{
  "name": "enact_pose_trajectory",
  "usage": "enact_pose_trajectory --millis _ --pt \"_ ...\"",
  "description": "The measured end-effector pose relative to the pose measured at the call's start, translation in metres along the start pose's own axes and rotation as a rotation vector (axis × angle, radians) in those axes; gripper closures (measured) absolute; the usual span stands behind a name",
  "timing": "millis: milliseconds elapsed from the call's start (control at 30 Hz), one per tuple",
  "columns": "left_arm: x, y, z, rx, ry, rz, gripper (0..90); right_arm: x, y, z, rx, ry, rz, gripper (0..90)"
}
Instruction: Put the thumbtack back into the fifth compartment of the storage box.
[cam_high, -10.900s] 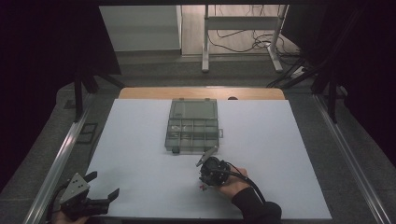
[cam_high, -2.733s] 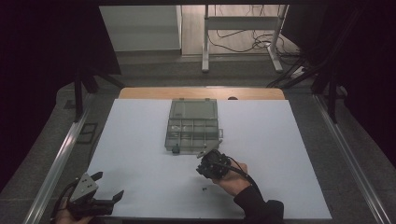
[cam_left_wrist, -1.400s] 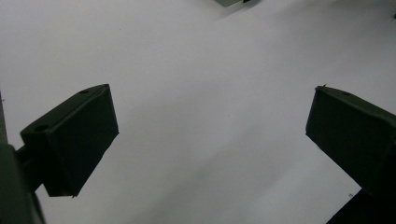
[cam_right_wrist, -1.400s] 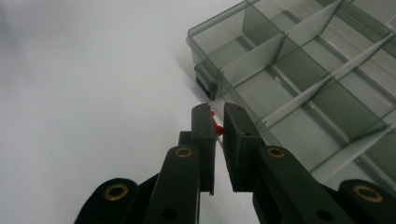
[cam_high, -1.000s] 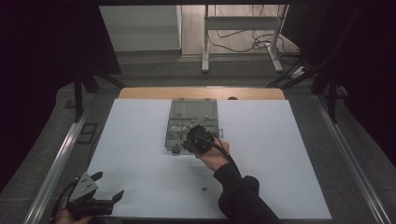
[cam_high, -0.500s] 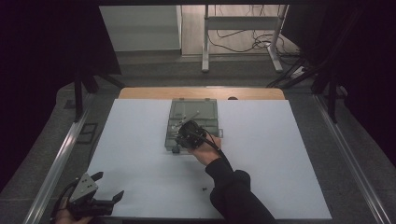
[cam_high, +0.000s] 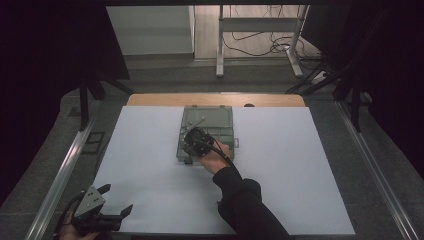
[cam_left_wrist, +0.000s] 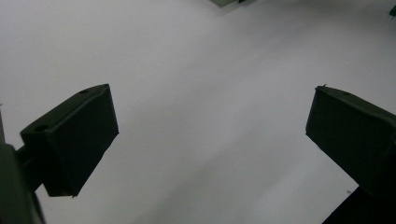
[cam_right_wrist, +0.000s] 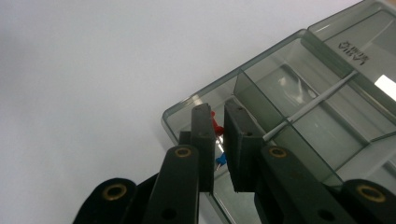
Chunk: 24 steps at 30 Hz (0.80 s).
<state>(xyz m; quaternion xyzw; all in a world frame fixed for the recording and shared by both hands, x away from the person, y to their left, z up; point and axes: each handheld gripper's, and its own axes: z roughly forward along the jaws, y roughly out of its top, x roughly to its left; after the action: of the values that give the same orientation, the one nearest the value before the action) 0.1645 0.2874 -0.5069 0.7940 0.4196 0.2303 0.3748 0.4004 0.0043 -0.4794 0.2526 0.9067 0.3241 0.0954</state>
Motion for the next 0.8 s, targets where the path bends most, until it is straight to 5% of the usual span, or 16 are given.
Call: enact_pose_trajectory --millis 533,800 --pt "0.000 0.000 0.000 0.002 0.002 0.004 2.7 0.001 -0.007 -0.013 0.033 0.030 0.009 59.9" --pt "0.000 0.000 0.000 0.004 0.003 0.006 2.7 0.009 -0.018 -0.024 0.043 0.030 -0.032 53.7"
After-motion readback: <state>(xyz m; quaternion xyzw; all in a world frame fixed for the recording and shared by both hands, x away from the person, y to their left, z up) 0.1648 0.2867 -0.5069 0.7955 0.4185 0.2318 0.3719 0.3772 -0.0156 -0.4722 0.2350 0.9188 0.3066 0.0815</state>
